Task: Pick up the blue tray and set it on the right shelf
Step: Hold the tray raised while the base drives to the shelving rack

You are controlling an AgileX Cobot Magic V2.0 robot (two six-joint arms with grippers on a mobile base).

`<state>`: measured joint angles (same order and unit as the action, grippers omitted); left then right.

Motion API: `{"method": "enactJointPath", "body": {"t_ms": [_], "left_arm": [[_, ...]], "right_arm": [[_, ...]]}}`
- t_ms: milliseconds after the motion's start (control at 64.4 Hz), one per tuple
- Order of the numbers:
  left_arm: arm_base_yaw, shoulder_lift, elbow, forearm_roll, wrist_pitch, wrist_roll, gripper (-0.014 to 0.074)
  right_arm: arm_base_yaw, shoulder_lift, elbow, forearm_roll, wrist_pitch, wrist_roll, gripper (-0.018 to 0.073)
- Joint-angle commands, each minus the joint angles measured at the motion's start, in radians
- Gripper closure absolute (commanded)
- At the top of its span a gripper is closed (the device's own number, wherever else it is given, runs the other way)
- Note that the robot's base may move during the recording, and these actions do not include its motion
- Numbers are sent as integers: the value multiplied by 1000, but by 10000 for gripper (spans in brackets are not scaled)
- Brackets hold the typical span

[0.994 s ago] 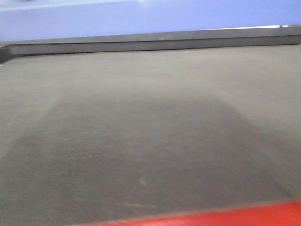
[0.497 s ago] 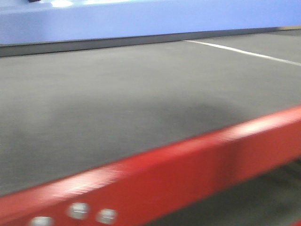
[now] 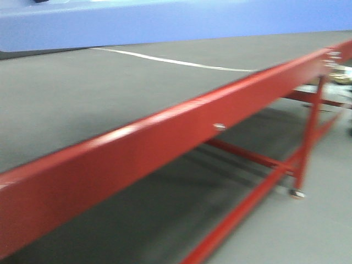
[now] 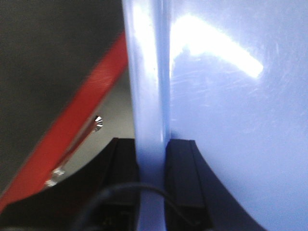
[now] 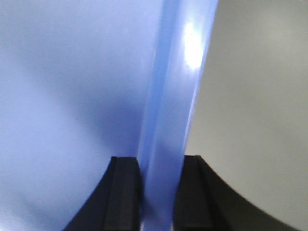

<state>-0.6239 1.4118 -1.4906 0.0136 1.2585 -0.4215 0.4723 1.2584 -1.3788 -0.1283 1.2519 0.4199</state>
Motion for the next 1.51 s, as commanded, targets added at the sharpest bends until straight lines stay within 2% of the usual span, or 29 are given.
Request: {"method": "enactJointPath", "body": {"t_ms": [0, 1492], "left_arm": [[-20, -26, -27, -63, 79, 29, 645], [-20, -26, -27, -64, 79, 29, 645]], "right_arm": [[9, -23, -29, 26, -40, -22, 504], [9, -23, -29, 26, -40, -22, 504]]}}
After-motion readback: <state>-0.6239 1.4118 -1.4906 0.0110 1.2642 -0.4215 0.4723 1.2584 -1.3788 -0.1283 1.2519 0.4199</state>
